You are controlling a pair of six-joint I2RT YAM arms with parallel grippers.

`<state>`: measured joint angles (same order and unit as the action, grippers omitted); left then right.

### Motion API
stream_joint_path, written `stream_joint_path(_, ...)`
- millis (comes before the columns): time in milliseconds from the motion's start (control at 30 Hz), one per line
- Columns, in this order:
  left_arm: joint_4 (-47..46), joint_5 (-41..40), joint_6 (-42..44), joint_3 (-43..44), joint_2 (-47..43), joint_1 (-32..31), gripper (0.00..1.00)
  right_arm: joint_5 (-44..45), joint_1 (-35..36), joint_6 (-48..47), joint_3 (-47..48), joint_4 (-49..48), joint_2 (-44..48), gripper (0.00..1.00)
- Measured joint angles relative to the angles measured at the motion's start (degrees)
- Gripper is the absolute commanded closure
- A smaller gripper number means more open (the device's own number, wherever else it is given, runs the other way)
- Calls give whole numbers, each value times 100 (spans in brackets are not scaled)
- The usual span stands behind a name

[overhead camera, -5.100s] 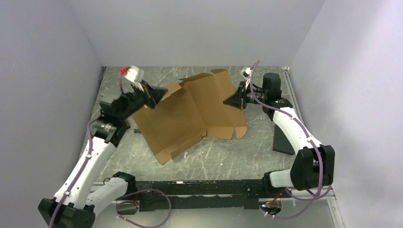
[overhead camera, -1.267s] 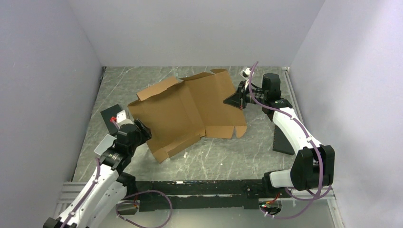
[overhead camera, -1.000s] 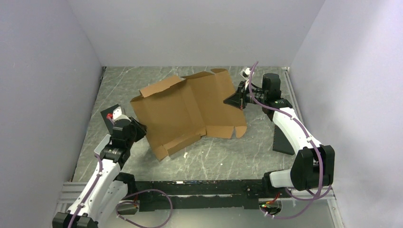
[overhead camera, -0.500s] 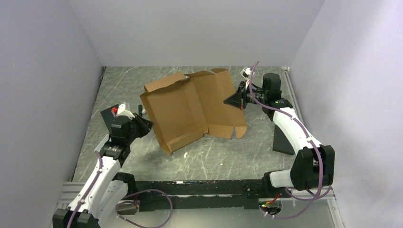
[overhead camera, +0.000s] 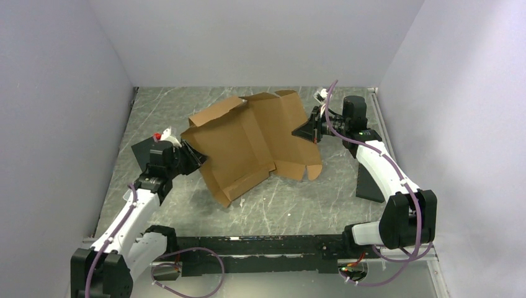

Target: Fold the paper box

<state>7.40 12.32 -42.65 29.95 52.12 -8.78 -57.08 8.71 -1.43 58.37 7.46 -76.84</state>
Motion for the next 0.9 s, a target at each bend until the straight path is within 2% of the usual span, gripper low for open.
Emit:
stream_joint_path(100, 208, 31, 63, 59, -74, 0, 35, 4, 0, -20, 0, 0, 0, 100)
stream_joint_path(200, 678, -146, 120, 127, -494, 0, 32, 20, 0, -55, 0, 0, 0, 100)
stream_joint_path(367, 1735, -629, 59, 249, -1523, 0, 32, 92, 0, -76, 0, 2, 0, 100)
stream_joint_path(467, 2253, -667, -57, 256, -2009, 0, 38, 118, 0, -94, 0, 7, -4, 100)
stream_joint_path(633, 2640, 76, -118, 243, -2575, 0, 48, 131, 0, -94, 0, 4, -33, 100)
stream_joint_path(767, 2382, 887, -146, 122, -2413, -7, 51, 129, 0, -90, 0, -9, -61, 100)
stream_joint_path(900, 1821, 1263, -168, -35, -1615, -181, 51, 129, 0, -48, 0, -44, -94, 100)
